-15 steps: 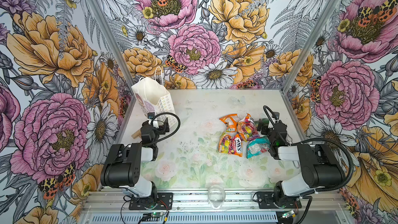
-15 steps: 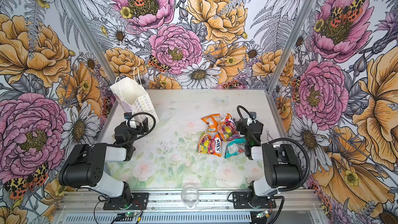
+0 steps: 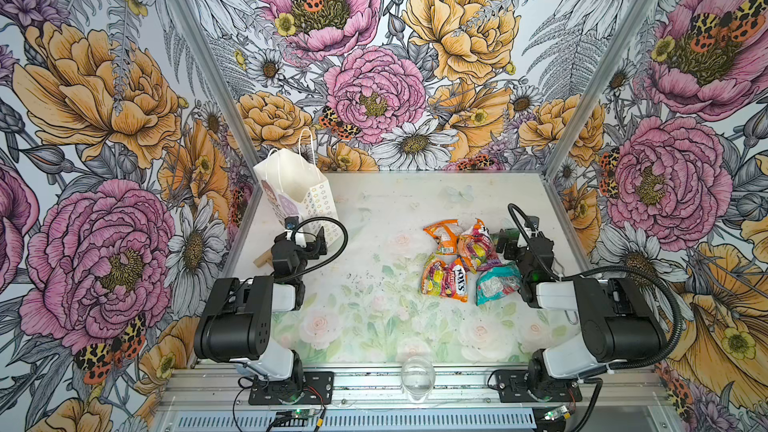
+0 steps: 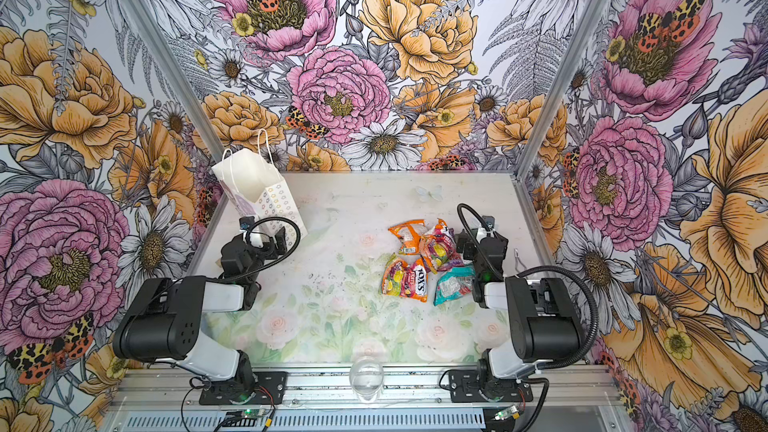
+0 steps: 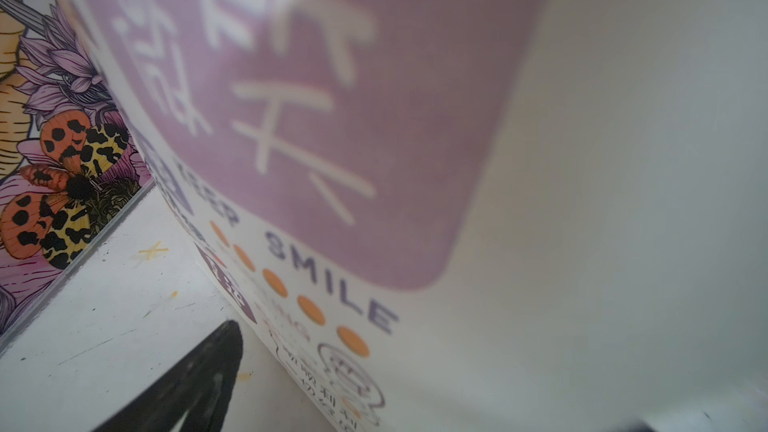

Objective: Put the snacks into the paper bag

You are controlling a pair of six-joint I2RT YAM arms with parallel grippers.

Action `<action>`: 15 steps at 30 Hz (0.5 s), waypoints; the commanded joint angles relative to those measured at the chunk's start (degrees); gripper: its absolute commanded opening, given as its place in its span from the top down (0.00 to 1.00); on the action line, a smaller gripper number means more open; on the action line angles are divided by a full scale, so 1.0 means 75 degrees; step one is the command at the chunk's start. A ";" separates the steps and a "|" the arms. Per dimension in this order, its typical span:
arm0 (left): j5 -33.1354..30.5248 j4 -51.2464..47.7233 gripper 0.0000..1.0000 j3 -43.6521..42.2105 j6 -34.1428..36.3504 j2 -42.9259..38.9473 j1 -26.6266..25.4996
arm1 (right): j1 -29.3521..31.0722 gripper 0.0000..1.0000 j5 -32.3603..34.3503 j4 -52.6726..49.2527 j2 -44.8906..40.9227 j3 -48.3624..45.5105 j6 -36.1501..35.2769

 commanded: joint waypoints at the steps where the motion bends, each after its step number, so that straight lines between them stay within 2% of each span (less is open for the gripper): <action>1: 0.0137 0.0149 0.01 0.0122 0.0039 0.0053 -0.0023 | 0.0056 0.00 -0.0078 0.0272 0.0114 0.0156 -0.0043; 6: 0.0185 0.0126 0.01 0.0132 -0.0036 0.0057 0.0050 | 0.0057 0.00 -0.0072 0.0285 0.0109 0.0155 -0.0048; 9: -0.0070 0.0164 0.01 0.0103 0.0032 0.0039 -0.0072 | 0.0068 0.01 -0.0103 0.0319 0.0108 0.0137 -0.0075; 15: -0.0536 0.1086 0.01 -0.0403 0.0342 0.0024 -0.0430 | 0.0137 0.03 -0.0283 0.0512 0.0066 0.0000 -0.0219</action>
